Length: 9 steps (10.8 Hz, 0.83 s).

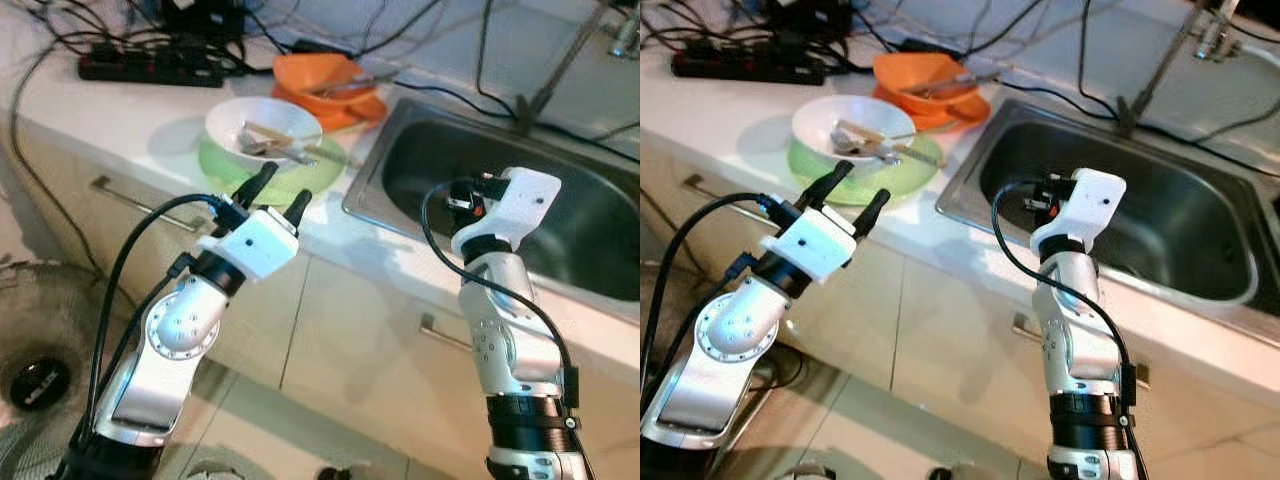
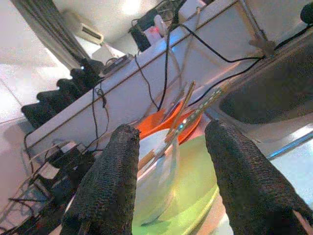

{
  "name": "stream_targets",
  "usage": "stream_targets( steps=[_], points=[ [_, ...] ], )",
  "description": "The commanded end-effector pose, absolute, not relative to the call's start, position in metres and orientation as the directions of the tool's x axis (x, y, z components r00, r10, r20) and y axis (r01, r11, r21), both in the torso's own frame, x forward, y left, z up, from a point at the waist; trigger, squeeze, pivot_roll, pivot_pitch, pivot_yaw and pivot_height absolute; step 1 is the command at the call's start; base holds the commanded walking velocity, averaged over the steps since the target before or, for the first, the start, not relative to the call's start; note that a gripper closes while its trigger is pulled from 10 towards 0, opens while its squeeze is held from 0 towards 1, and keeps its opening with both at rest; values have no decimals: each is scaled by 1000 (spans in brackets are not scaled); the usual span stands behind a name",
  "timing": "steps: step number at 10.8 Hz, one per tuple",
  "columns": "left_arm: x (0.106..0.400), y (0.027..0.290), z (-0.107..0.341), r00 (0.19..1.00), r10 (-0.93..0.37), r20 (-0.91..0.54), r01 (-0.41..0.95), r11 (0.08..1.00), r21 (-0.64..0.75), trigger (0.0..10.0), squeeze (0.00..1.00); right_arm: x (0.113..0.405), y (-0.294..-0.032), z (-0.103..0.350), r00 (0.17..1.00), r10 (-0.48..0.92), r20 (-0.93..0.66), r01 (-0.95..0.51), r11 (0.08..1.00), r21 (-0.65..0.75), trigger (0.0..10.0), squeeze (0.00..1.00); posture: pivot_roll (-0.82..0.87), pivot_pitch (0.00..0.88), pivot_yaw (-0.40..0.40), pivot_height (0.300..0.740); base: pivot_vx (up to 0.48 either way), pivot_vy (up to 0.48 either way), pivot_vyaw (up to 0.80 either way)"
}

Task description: Kitchen organization

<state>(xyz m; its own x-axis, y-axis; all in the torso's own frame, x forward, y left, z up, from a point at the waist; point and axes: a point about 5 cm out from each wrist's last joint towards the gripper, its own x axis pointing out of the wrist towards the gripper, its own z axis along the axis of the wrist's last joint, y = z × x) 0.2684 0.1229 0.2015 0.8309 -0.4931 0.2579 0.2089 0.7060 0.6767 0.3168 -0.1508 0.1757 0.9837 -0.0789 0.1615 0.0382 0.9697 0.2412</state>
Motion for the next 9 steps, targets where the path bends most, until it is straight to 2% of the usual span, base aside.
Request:
stream_targets(
  steps=[1,5,9],
  points=[
    [270,119,201,824,-513,239,230,689,687,10000,0,317,-155,176,983,-95,159,56,971,232,10000,0,2,65,-160,740,0,0,0],
    [278,109,197,833,-506,223,244,699,672,10000,0,318,-152,172,987,-80,140,48,974,221,10000,0,-1,65,-159,740,0,0,0],
    [283,102,205,816,-521,252,236,698,676,10000,0,348,-143,177,992,-46,121,28,988,151,10000,0,2,55,-155,740,0,0,0]
  ],
)
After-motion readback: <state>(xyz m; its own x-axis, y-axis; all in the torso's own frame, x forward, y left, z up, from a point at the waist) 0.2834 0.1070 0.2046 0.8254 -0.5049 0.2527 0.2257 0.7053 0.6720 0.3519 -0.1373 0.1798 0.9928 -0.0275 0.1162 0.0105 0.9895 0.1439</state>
